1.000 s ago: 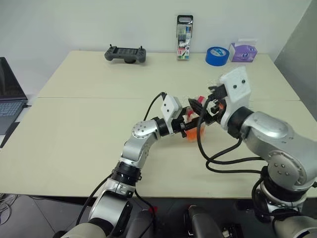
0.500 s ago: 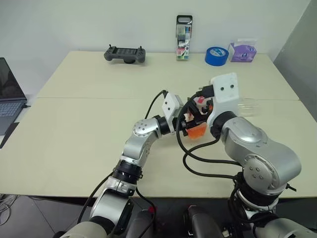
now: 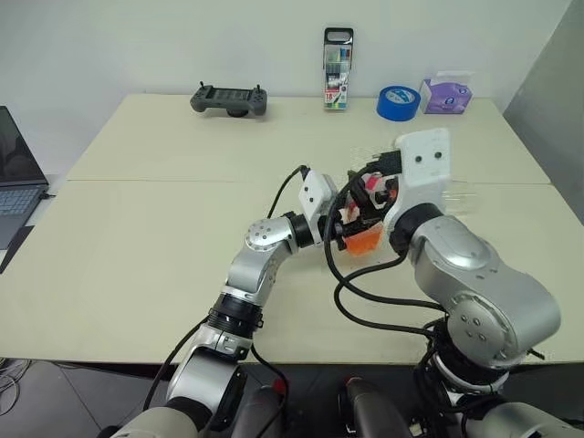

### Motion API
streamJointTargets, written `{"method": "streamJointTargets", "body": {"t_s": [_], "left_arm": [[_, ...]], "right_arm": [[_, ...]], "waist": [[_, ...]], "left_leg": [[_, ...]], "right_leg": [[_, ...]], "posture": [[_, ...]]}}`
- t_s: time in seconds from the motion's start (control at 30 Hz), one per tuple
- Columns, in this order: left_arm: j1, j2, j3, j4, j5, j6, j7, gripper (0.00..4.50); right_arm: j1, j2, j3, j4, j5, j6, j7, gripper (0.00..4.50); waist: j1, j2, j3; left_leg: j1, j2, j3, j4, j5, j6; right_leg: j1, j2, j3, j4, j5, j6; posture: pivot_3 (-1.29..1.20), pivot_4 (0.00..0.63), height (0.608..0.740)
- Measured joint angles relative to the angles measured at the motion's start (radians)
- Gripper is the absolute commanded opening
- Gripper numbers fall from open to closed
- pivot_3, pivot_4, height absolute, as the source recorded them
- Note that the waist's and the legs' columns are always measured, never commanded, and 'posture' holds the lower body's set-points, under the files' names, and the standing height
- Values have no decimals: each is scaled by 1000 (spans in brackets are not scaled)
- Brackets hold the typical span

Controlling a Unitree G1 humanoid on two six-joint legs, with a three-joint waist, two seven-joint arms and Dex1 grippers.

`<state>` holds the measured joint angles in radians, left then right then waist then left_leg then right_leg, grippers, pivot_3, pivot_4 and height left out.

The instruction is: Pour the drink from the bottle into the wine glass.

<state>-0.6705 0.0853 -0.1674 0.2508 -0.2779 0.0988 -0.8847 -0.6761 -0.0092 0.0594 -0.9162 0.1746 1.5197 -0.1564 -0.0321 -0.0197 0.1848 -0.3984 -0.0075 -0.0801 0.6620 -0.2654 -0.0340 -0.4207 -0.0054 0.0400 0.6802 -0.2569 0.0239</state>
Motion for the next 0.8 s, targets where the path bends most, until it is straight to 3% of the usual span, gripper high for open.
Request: {"method": "streamJointTargets", "body": {"t_s": [0.2, 0.3, 0.43, 0.7, 0.8], "left_arm": [[-8, -2, 5, 33, 1, -2, 3, 1842], [-14, -3, 8, 35, 1, -4, 2, 1842], [-23, -3, 8, 47, 4, -18, 0, 1841], [-30, -2, 8, 65, 5, -41, -1, 1841], [-30, -2, 8, 69, 5, -42, -1, 1836]], "right_arm": [[70, 33, 46, -3, -37, 40, -26, 3872], [70, 42, 52, -3, -55, 38, -38, 3235], [69, 38, 80, -3, -68, 26, -40, 1934], [76, 52, 81, -5, -73, 15, -15, 1912], [78, 58, 79, -6, -73, 15, 1, 2977]], "waist": [[0, 0, 0], [0, 0, 0], [0, 0, 0], [0, 0, 0], [0, 0, 0]], "left_leg": [[0, 0, 1, 0, 0, 0], [0, 0, 0, 0, 0, 0], [0, 0, 0, 0, 0, 0], [0, 0, 0, 0, 0, 0], [0, 0, 0, 0, 0, 0]], "right_leg": [[0, 0, 1, 0, 0, 0], [0, 0, 0, 0, 0, 0], [0, 0, 0, 0, 0, 0], [0, 0, 0, 0, 0, 0], [0, 0, 0, 0, 0, 0]], "posture": [[0, 150, 740], [0, 150, 740], [0, 150, 740], [0, 150, 740], [0, 150, 740]]}}
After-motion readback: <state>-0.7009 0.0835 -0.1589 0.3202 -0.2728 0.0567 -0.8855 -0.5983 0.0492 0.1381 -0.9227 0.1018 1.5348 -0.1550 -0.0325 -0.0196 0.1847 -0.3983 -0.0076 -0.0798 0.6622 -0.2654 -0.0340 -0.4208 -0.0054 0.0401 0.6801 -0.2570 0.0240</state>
